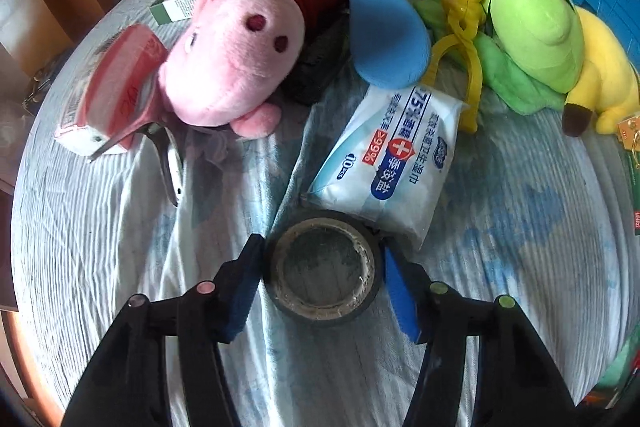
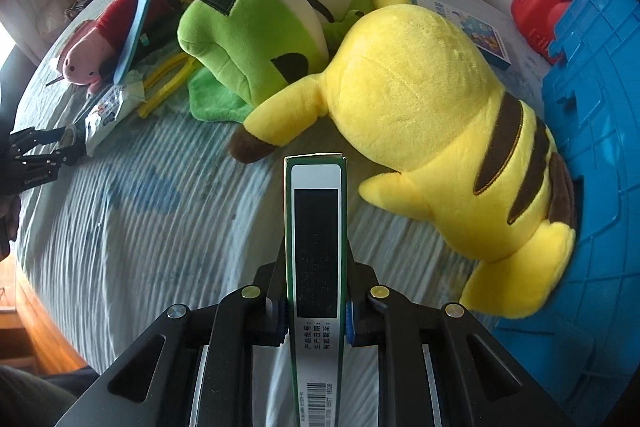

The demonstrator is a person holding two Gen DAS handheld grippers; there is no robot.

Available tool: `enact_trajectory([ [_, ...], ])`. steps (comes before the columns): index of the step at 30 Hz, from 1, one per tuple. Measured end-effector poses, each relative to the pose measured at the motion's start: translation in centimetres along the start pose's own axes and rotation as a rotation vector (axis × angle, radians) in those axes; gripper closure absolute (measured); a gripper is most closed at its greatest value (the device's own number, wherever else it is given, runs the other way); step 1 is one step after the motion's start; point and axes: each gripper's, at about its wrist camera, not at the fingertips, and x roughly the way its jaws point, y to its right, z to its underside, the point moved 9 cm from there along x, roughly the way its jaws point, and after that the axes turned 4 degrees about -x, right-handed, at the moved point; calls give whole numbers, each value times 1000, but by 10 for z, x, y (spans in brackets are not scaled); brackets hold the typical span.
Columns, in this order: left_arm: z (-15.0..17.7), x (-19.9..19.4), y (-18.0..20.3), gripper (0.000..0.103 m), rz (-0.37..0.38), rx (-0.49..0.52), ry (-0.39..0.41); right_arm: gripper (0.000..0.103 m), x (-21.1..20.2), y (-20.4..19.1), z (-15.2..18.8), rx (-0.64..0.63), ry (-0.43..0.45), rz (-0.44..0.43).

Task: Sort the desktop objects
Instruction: 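Grasp the green medicine box with the right tool while the left tool approaches the tape roll, then close the left tool on the black tape roll and lift it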

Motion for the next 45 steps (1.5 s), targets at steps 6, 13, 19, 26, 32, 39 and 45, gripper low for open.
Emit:
enact_trajectory([
  [6,-1,-17,-5,46,16,-28,13,84,-9,-5,-1,-4,24,-3],
  [13,0,-38,1,46,17,-16,42,84,-27,-8,-2,-7,57,-4],
  [19,7,-49,-13,46,-9,-28,65,84,-46,-6,-4,-9,91,-1],
  [26,0,-70,-9,46,-45,-16,86,84,-71,1,-6,-10,138,-8],
  [32,18,-31,-2,46,-78,-3,14,84,-79,4,3,-33,138,-10],
  [39,25,5,-7,30,-70,-61,-41,84,-74,8,17,-35,105,3],
  [45,27,18,-16,29,-31,-112,-54,84,-69,3,21,-23,86,9],
])
